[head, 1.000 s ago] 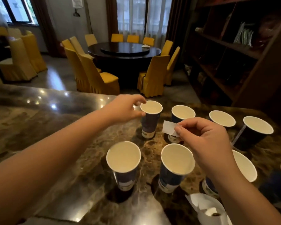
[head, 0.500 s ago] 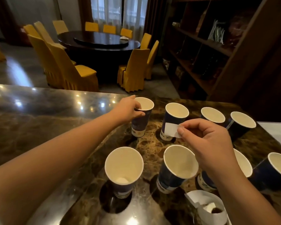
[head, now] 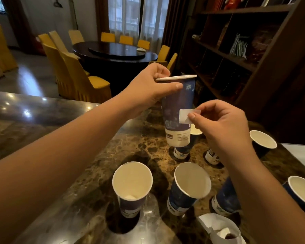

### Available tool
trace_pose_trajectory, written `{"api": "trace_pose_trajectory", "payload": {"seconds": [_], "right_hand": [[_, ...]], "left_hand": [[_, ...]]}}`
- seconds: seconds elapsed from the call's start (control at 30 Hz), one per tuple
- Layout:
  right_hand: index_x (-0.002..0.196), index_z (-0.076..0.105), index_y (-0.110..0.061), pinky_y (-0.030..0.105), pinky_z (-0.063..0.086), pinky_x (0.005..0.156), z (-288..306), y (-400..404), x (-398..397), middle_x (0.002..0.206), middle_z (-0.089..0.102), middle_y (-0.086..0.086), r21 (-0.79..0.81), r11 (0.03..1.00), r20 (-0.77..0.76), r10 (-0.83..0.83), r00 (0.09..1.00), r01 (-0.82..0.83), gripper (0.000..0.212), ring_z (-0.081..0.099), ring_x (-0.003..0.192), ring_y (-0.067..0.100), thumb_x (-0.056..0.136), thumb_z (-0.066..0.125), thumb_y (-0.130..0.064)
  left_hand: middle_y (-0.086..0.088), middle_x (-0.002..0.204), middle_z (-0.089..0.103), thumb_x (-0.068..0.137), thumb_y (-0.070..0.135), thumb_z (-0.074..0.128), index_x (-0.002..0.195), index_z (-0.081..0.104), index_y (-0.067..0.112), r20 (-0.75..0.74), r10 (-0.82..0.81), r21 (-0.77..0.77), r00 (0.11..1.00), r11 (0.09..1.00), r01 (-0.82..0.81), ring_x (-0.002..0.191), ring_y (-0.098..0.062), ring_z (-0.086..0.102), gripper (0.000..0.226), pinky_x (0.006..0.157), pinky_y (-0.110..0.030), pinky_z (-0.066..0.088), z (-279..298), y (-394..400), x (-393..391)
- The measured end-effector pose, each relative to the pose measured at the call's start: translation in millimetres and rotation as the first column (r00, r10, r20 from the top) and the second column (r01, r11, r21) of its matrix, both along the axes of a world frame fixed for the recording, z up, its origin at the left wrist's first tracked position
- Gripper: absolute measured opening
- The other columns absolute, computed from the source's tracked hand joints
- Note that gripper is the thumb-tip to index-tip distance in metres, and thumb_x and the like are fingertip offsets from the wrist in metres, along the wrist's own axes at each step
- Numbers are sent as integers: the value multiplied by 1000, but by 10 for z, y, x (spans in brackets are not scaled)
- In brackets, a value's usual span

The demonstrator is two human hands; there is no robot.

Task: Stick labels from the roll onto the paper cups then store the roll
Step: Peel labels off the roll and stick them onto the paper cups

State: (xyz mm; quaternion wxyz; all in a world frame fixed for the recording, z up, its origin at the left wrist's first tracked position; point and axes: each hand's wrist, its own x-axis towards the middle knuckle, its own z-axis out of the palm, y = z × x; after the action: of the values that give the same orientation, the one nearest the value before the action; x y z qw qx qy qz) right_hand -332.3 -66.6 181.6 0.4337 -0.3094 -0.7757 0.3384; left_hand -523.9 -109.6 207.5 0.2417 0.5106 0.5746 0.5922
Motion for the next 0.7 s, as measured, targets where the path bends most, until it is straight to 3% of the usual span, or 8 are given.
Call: {"api": "trace_pose_trajectory", "payload": {"seconds": [0.13,0.23,0.37,0.47,0.57,0.7], "right_hand": [[82,67,-28,16,52,59,53,29,30,77,67,-13,45,999,5,4,1000,-5,7,64,77,2,84,74,-26],[82,67,-27,15,52,58,52,33,68,76,67,-13,51,999,2,19,1000,-19,7,64,75,2,83,74,-26],[81,67,-25,19,54,60,56,50,109,74,67,-10,34,999,-26,41,999,-40,7,64,73,5,84,74,-25],[80,66,-25,24,57,61,39,54,126,74,67,-9,14,999,-24,42,999,-42,8,65,73,6,84,73,-26],[82,66,-25,29,60,64,27,56,139,75,67,-9,-12,999,-60,33,998,-34,7,65,75,8,84,72,-26],[83,66,-28,33,61,67,32,79,142,77,66,-10,-22,1000,-65,15,998,-17,7,66,78,7,84,73,-29]], "left_hand": [[-7,119,58,69,38,77,118,48,21,128,-6,-28,992,1000,9,107,-26,64,59,83,-50,58,79,-97,132],[-5,122,56,68,38,81,131,42,20,183,15,-59,983,998,-4,109,-25,62,77,85,-46,57,112,-138,200],[-5,108,72,83,40,68,120,60,11,230,-40,-68,972,996,57,100,-21,69,47,80,-35,59,86,-178,350],[-4,115,69,75,48,68,127,53,19,319,-63,-83,946,992,94,104,-23,68,61,78,-41,58,-4,-188,447],[-1,122,66,70,37,80,134,45,23,301,-121,-65,946,987,147,110,-21,66,74,91,-44,54,-113,-179,489],[0,130,60,61,20,86,144,31,32,253,-155,-86,955,980,182,116,-19,63,99,98,-43,52,-255,-172,506]]}}
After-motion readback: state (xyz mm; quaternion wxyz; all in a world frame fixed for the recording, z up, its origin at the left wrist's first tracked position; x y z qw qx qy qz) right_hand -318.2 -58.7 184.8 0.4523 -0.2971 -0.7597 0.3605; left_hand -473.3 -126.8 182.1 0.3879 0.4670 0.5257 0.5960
